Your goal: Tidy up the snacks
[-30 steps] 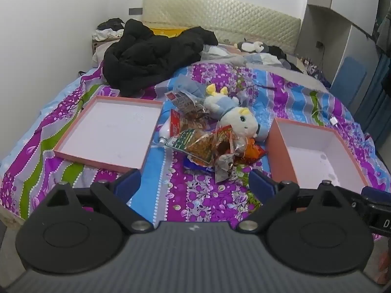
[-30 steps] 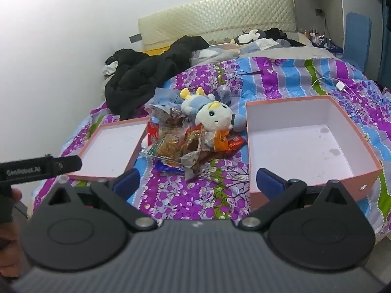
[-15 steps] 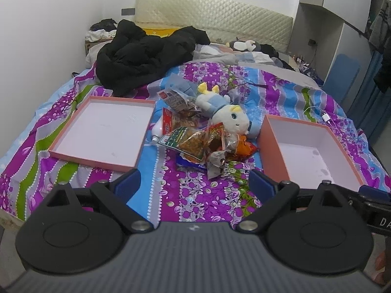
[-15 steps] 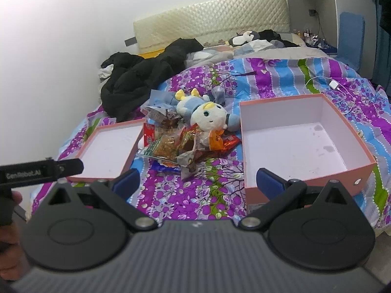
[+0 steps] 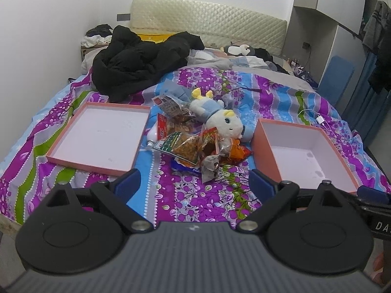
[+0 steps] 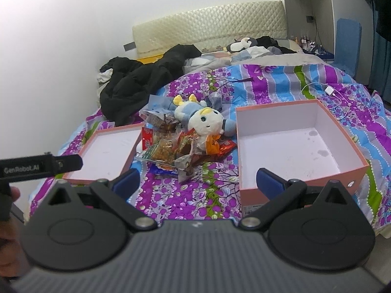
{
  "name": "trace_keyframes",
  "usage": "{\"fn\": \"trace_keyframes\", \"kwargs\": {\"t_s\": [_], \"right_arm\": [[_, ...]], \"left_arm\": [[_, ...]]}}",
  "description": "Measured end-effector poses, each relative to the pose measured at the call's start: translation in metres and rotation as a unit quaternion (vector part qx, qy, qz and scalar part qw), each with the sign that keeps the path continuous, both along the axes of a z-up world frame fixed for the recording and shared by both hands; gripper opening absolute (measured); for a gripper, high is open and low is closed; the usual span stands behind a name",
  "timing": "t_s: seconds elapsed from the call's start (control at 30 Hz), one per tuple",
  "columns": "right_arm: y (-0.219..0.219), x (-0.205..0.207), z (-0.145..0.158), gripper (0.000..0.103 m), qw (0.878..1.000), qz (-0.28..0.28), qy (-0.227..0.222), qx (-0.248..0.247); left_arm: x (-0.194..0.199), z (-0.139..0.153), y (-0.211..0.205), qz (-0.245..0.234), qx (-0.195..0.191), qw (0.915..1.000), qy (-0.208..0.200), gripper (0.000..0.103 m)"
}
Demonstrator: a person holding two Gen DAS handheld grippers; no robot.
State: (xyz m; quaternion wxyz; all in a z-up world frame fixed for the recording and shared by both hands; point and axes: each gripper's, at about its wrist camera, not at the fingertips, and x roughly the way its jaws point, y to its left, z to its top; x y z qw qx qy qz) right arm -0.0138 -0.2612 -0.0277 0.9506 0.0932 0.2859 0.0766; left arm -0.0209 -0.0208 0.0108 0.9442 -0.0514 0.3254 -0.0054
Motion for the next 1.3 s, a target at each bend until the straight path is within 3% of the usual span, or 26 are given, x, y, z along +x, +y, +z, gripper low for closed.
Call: {"fn": "trace_keyframes", "kwargs": {"t_s": [0.7,1.3], "right_arm": [[0.005,0.003,0.002,0.103,1.000,0.009,-0.001,-0.016],[0.009,0.010,-0.010,0.103,1.000,0.011,0.023,-0.017]], "left_arm": [[0.002,0.007,0.004,0.009,0.009,0.9999,-0.006,0.097],[0.007,-0.008,0.001,0.004,0.011,0.9999,0.012,0.097]]}}
